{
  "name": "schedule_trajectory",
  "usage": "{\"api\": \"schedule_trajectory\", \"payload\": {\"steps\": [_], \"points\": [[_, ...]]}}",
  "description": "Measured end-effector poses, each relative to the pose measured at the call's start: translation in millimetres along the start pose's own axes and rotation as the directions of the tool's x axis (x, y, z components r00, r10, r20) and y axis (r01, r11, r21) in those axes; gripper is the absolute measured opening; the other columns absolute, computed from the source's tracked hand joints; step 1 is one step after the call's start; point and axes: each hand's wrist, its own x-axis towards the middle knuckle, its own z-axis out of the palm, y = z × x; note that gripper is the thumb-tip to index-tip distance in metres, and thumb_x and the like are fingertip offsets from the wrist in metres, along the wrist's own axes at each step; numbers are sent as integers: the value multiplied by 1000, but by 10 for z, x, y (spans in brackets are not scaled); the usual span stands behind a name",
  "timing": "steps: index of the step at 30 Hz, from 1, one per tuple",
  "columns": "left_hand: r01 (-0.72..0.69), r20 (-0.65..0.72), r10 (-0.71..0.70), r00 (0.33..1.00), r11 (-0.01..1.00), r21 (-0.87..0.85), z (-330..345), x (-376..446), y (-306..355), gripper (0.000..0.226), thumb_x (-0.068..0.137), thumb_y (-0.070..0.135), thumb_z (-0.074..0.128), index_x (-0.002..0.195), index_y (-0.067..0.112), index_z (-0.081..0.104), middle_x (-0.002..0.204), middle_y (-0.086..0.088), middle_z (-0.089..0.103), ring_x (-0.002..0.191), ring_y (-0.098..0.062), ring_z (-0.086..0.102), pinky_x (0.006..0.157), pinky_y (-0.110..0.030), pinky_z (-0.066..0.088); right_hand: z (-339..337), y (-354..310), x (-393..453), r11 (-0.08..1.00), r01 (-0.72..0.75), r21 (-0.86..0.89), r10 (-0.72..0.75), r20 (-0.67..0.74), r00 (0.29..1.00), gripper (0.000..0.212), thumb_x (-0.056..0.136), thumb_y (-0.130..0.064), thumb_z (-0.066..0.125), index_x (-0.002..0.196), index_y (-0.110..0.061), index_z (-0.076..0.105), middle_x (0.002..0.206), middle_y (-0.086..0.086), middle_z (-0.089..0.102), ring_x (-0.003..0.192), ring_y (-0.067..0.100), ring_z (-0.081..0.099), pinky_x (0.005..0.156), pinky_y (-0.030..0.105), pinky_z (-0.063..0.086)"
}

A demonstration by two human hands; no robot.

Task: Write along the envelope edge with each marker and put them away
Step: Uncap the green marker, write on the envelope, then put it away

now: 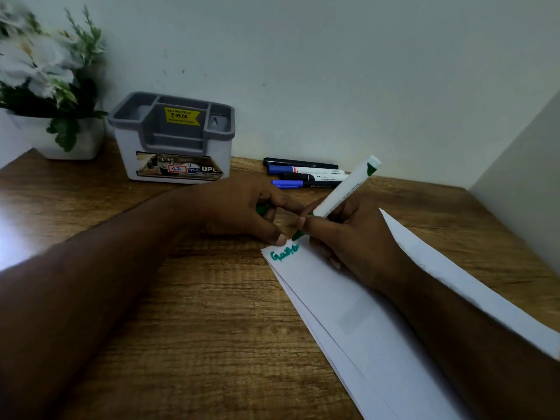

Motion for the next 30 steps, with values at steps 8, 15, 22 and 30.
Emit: {"api": "schedule_trajectory", "payload": {"steps": [8,15,22,30], "points": [[-39,-56,39,998,999,-8,40,7,-40,26,67,35,81,88,42,67,91,2,68,85,-12,60,78,-39,50,8,64,54,1000,11,11,-12,27,1000,12,82,-4,67,72,4,66,47,1,57,32,5,45,33,18,33],[-63,-222,-68,973,841,-537,12,32,15,28,87,-5,41,94,19,55,81,-9,48,56,-16,42,49,-26,33,-107,117,169,750,-68,657,62,32,998,26,81,-19,62,94,3,67,59,12,63,43,14,52,37,22,42],[-218,-330,-75,941,611,-761,159,83,-33,21,73,10,67,94,8,69,94,-6,71,80,-19,69,67,-24,57,-109,142,178,722,-62,689,53,35,998,15,79,-15,61,86,-13,73,73,13,73,45,14,57,43,22,47],[-270,-401,-86,912,610,-745,193,102,-37,31,51,25,81,80,14,77,100,-17,73,101,-33,67,89,-40,54,-99,166,161,777,-47,627,39,28,999,9,76,-14,72,82,-12,78,73,13,73,49,14,58,43,22,45]]}}
